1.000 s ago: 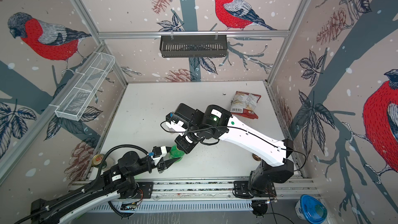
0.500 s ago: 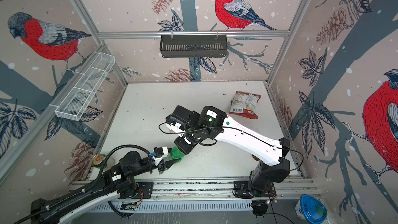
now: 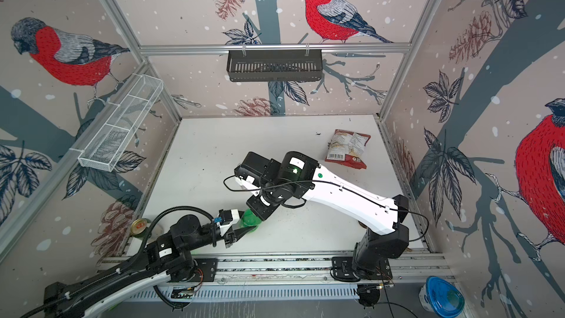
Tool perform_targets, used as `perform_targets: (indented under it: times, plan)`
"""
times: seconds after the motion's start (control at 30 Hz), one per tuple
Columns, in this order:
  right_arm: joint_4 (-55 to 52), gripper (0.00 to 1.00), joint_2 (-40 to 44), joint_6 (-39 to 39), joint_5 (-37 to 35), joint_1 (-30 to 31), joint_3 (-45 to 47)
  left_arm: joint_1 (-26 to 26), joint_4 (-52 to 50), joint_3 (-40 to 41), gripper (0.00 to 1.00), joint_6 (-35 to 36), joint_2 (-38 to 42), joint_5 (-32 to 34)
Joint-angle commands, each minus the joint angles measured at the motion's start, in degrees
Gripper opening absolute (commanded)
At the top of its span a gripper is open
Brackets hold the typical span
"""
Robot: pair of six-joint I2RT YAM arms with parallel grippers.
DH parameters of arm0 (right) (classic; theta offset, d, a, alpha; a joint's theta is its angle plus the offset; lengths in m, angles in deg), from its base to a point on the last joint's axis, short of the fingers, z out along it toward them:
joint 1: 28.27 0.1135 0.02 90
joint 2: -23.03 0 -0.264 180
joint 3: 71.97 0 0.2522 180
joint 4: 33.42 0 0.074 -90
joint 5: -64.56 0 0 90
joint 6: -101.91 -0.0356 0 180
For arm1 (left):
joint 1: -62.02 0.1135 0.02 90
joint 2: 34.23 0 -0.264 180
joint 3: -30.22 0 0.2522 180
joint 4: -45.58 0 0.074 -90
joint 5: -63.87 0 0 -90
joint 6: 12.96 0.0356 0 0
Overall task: Screw on the bottle caps
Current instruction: Close the bottle cap on the plastic bottle.
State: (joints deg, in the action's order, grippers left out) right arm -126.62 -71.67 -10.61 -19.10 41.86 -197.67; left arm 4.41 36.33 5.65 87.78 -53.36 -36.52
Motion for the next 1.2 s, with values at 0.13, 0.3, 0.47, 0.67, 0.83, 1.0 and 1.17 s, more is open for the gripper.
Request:
perform_targets:
  times: [0.13,0.3,0.47,0.67,0.83,1.0,1.17]
  plan:
    - [-0.56,0.32,-1.37,-1.26,-0.64,1.38,-1.09,-0.05,6.43,-0.18,0.21,0.68,0.5,-0.58]
    - [-0.48,0.32,-1.75,-1.48,-0.89,1.85,-1.26,-0.05,6.71,-0.18,0.2,0.68,0.68,-0.25]
    - [-0.11,0.32,-2.27,-1.44,-0.04,2.03,-1.26,-0.02,7.03,-0.18,0.2,0.6,0.84,0.07]
    - [-0.37,0.32,-2.78,-1.3,0.07,2.03,-1.95,-0.05,7.05,-0.03,0.2,0.73,1.4,0.37]
    - [-0.5,0.34,-2.62,-1.52,-0.46,2.03,-2.67,-0.05,7.17,0.17,0.2,0.95,1.91,0.8]
    - [-0.63,0.34,-2.69,-1.54,-0.45,2.04,-3.02,-0.05,7.26,0.15,0.2,0.9,1.91,0.88]
    - [-0.96,0.35,-2.91,-1.48,-1.16,2.16,-2.93,-0.01,7.27,0.17,0.2,0.86,1.91,0.88]
